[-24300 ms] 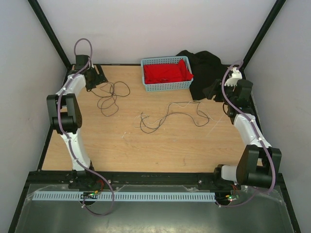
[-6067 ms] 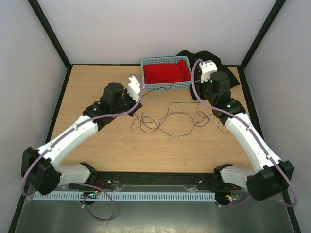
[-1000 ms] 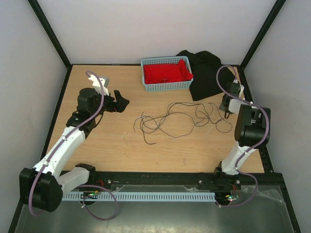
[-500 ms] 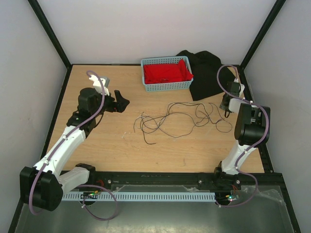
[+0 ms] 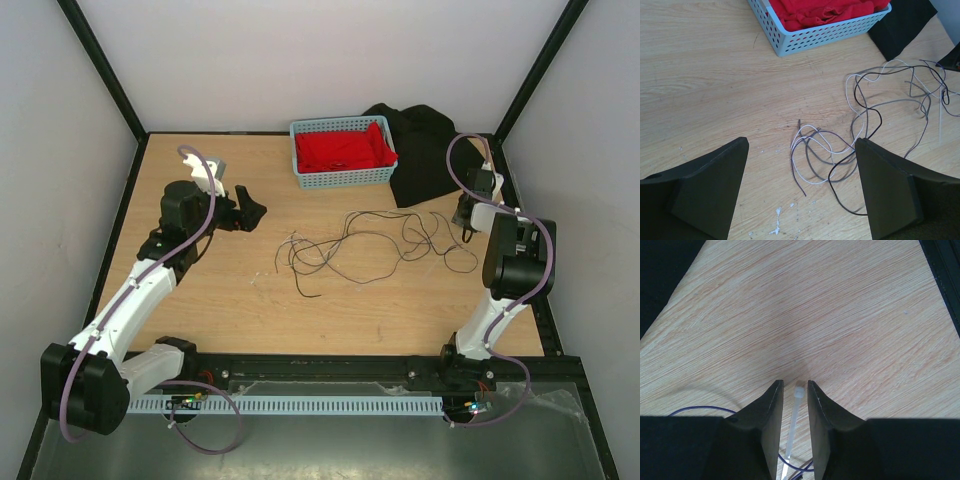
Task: Zip-tie the wires
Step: Pick up the ribbon at the center of the board.
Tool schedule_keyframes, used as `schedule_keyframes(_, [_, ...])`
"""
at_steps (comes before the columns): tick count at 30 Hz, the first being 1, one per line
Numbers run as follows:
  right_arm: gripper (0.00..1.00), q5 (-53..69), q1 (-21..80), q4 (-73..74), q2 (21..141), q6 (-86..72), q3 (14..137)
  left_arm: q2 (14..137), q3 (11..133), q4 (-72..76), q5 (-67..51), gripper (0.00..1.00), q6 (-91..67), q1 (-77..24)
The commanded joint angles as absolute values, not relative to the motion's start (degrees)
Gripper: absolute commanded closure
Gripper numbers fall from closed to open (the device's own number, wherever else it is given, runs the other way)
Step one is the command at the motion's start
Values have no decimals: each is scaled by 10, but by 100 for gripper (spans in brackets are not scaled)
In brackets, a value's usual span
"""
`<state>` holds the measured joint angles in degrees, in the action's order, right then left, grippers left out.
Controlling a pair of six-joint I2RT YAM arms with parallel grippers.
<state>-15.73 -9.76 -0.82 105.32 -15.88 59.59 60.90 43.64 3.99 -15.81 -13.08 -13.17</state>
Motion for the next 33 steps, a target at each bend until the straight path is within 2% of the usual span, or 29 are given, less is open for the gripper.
schedule_keyframes(1, [65,-162,-101,2,1044,-168,585,609,445,60,-156,10,-124,-130])
schedule_keyframes(25, [67,-162,-101,0,1038,-174,569,609,443,61,-154,10,-122,-129])
schedule_keyframes(33, [78,-163,-101,-1,1041,-169,573,611,445,61,-164,10,-121,-130])
